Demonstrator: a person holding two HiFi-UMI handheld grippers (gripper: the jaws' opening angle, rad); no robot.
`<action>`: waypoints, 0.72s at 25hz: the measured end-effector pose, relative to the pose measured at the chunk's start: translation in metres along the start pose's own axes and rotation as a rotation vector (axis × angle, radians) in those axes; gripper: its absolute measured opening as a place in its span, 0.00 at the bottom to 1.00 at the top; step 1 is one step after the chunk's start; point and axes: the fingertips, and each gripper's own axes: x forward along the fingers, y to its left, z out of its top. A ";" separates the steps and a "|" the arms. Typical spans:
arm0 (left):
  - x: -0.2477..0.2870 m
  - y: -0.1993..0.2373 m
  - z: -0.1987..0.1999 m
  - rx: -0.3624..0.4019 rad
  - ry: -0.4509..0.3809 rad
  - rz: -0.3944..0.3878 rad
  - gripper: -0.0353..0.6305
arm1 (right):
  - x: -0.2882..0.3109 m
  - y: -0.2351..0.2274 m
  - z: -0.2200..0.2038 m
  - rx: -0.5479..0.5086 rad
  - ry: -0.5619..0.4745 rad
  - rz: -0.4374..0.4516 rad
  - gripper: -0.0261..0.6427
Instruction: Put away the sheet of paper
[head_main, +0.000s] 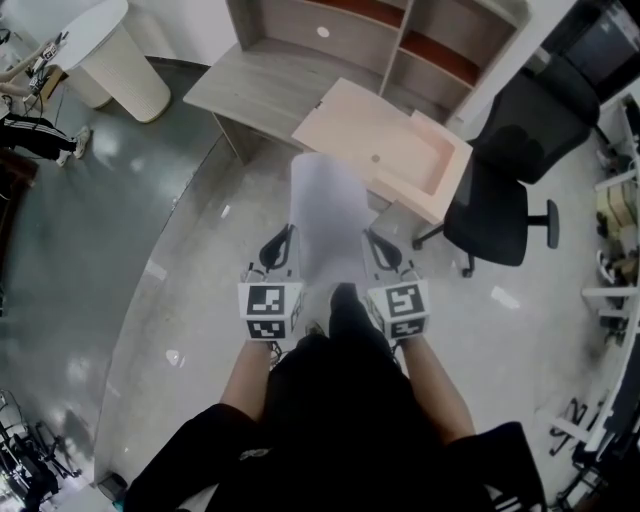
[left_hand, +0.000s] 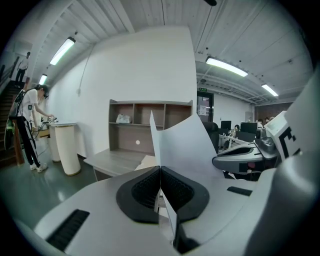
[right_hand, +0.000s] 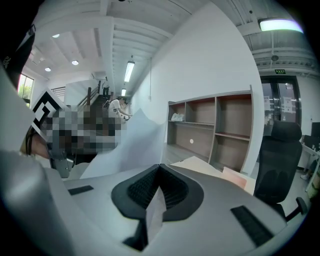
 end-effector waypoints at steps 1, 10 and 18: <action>0.009 0.002 0.002 0.000 0.006 0.000 0.12 | 0.006 -0.006 0.001 0.004 0.005 0.000 0.06; 0.093 0.009 0.021 0.009 0.070 -0.009 0.12 | 0.065 -0.060 0.008 0.054 0.037 0.046 0.06; 0.159 0.011 0.041 0.029 0.125 0.006 0.12 | 0.105 -0.116 0.004 0.123 0.060 0.077 0.07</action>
